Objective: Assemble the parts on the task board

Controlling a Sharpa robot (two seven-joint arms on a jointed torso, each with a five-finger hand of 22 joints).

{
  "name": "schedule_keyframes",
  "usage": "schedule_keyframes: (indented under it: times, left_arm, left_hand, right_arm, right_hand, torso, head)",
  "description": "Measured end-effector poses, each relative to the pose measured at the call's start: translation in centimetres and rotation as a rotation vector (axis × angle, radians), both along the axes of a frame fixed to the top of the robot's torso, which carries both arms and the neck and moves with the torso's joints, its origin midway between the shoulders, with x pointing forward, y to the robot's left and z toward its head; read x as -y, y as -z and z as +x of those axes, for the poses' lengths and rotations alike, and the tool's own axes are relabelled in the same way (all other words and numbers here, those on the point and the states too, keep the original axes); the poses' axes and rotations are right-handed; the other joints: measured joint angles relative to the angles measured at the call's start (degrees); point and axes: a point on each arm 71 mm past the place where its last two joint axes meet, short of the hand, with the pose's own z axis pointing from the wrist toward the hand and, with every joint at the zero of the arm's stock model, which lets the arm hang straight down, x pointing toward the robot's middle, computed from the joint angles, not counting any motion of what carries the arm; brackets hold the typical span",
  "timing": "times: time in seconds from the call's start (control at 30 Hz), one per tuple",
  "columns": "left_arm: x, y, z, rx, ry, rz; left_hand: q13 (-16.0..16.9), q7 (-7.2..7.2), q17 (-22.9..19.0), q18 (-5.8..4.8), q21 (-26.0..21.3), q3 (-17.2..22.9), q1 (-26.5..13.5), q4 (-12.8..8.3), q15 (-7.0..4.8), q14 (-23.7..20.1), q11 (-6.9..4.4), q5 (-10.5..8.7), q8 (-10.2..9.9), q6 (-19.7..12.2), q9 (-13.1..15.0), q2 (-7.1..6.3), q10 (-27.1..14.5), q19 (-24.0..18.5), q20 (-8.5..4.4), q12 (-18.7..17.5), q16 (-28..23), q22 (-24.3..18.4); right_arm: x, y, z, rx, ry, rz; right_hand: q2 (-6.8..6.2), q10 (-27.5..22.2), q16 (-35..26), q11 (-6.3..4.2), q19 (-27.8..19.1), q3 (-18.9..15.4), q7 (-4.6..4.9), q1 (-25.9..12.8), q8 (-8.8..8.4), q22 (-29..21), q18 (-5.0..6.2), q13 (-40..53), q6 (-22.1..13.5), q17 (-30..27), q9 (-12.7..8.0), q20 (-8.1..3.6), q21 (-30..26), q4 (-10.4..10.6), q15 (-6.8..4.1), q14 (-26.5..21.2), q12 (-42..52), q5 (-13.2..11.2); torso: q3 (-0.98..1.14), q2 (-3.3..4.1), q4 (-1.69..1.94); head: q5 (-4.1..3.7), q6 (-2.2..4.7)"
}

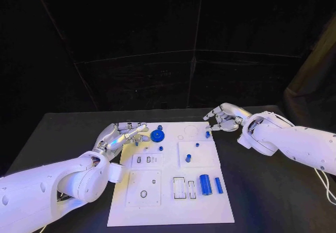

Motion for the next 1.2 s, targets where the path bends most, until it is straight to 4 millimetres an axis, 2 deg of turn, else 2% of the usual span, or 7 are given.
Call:
schedule_keyframes:
  times: [0.27, 0.43, 0.53, 0.6, 0.77, 1.2]
  left_arm:
    - [-0.1, 0.1, 0.1, -0.001, -0.002, 0.001]
    - [-0.2, 0.1, 0.1, -0.002, -0.002, 0.002]
    - [-0.1, 0.1, 0.1, -0.002, -0.002, 0.001]
    - [-0.2, 0.1, 0.1, -0.002, -0.002, 0.001]
    - [-0.2, 0.1, 0.1, -0.002, -0.003, 0.002]
    - [-0.3, 0.2, 0.2, -0.002, -0.003, 0.002]
  left_hand:
    - [0.00, 0.00, 0.00, 0.00, 0.00, 0.00, 0.00, 0.00, 0.00, 0.00, 0.00, 0.00, 0.00, 0.00, 0.00, 0.00, 0.00, 0.00, 0.00, 0.00, 0.00, 0.00]
    - [0.01, 0.00, 0.00, 0.00, 0.00, 0.00, 0.00, 0.00, 0.00, 0.00, 0.00, 0.00, 0.00, 0.00, 0.00, 0.00, 0.00, 0.00, 0.00, 0.00, 0.00, 0.01]
    - [0.01, 0.00, 0.07, 0.00, 0.00, 0.16, 0.00, -0.16, 0.00, 0.00, 0.00, 0.00, 0.00, 0.00, 0.00, 0.00, 0.00, 0.00, 0.00, 0.00, 0.00, -0.06]
    - [0.01, 0.00, 0.07, 0.00, 0.00, 0.16, 0.00, -0.16, 0.00, 0.00, 0.00, 0.00, 0.00, 0.00, 0.00, 0.00, 0.00, 0.00, 0.00, 0.00, 0.00, -0.05]
    - [0.01, 0.00, 0.07, 0.01, 0.00, 0.16, 0.00, -0.16, 0.00, 0.00, 0.00, 0.00, 0.00, 0.00, 0.00, 0.00, 0.00, 0.00, 0.00, 0.00, 0.00, -0.05]
    - [0.01, 0.00, 0.06, 0.00, 0.00, 0.16, 0.00, -0.16, 0.00, 0.00, 0.00, 0.00, 0.00, 0.00, 0.00, 0.00, 0.00, 0.00, 0.00, 0.00, 0.00, -0.04]
  right_arm:
    - [0.5, 0.5, 0.2, -0.017, 0.007, -0.010]
    - [0.8, 1.8, -0.2, -0.047, 0.009, -0.015]
    - [0.8, 2.3, -0.2, -0.059, 0.011, -0.018]
    - [0.8, 2.6, -0.2, -0.065, 0.010, -0.018]
    - [0.8, 3.0, -0.4, -0.077, 0.009, -0.020]
    - [0.6, 4.3, -0.4, -0.103, 0.010, -0.029]
  right_hand:
    - [0.00, 0.00, 0.00, 0.00, 0.00, -0.17, 0.00, 0.00, 0.00, 0.00, 0.00, 0.00, 0.00, -0.01, -0.05, 0.00, 0.00, 0.17, 0.00, 0.00, 0.00, 0.00]
    - [0.18, 0.00, 0.00, 0.00, 0.00, -0.43, 0.00, -0.33, 0.00, 0.07, 0.00, 0.00, -0.01, -0.01, -0.05, 0.00, 0.00, 0.11, 0.00, 0.00, 0.00, 0.00]
    - [0.12, 0.01, 0.00, 0.00, 0.00, -0.48, 0.00, -0.66, 0.00, 0.07, 0.00, 0.00, -0.01, -0.01, -0.07, 0.00, 0.00, 0.17, 0.00, 0.00, 0.00, 0.00]
    - [0.06, 0.01, 0.00, 0.00, 0.00, -0.61, 0.33, -0.72, -0.32, 0.07, 0.00, -0.01, -0.34, -0.01, -0.15, 0.00, 0.00, 0.30, 0.00, 0.00, 0.00, 0.00]
    - [0.06, 0.01, 0.00, 0.00, 0.00, -0.79, 0.13, -0.72, -0.32, 0.07, 0.00, -0.15, -0.54, -0.01, -0.16, 0.00, 0.00, 0.16, 0.00, 0.00, -0.28, 0.00]
    - [0.33, 0.01, 0.00, 0.00, 0.00, -0.78, 0.32, -0.93, -0.32, 0.20, 0.00, 0.11, -0.73, -0.01, -0.16, 0.00, 0.00, 0.16, 0.00, 0.00, -0.28, -0.05]
  torso:
    - [-0.13, 0.00, 0.05]
    - [-0.25, -0.02, 0.08]
    - [-0.24, -0.03, 0.08]
    - [-0.23, -0.03, 0.09]
    - [-0.23, -0.04, 0.16]
    - [-0.22, -0.08, 0.09]
  head:
    - [-0.19, -0.34]
    - [-0.14, -0.35]
    - [-0.06, -0.37]
    - [-0.07, -0.46]
    - [-0.16, -0.60]
    - [-0.26, -0.71]
